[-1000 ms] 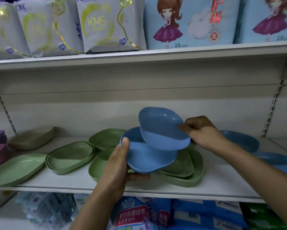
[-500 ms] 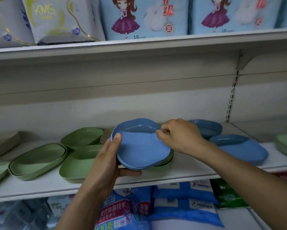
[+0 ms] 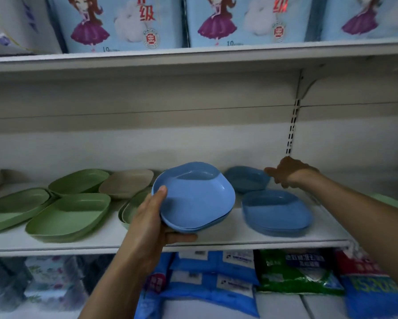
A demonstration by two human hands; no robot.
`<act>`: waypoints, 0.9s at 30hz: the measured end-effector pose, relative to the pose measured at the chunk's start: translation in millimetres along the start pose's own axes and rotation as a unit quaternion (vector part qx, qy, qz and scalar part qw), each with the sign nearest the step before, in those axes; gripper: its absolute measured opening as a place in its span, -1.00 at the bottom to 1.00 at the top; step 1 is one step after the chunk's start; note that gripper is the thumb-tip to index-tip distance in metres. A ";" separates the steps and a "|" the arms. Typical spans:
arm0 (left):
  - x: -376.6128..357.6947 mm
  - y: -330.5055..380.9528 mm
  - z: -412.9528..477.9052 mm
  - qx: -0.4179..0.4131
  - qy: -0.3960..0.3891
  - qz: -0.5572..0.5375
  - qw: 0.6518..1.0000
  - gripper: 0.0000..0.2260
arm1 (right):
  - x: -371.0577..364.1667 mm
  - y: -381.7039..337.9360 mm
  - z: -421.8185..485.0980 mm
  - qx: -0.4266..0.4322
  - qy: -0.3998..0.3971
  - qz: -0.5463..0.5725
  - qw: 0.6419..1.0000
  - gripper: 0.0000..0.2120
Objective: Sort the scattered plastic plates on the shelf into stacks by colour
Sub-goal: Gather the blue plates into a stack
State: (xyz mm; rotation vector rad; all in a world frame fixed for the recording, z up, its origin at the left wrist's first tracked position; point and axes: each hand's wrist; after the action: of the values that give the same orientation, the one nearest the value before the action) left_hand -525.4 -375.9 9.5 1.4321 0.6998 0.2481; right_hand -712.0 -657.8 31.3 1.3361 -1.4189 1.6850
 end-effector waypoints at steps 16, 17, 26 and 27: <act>-37.7 -30.8 -23.3 0.034 0.098 -0.021 0.994 -0.71 | -7.0 1.9 20.6 0.111 0.056 0.310 0.942 -0.73; -39.0 -31.0 -24.7 0.034 0.099 -0.021 0.994 -0.72 | -2.0 -1.3 10.6 0.139 0.049 0.327 0.933 -0.69; -63.0 -41.9 -43.9 -0.002 0.071 0.024 0.997 -0.60 | 6.3 -6.6 -93.1 0.324 0.036 0.188 0.927 -0.65; -64.7 -44.6 -46.4 -0.006 0.070 0.028 0.997 -0.59 | 1.6 -4.5 -99.4 0.322 0.075 0.146 0.932 -0.67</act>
State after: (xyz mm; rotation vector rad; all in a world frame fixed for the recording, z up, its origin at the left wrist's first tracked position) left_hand -613.6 -380.7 -13.6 1.4328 0.7713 0.3987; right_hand -741.4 -563.1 40.0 1.3116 -1.0454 2.5435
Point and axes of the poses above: each hand's wrist, its own z-axis towards the middle knuckle, its own x-axis out of the back of the hand, y = z × x
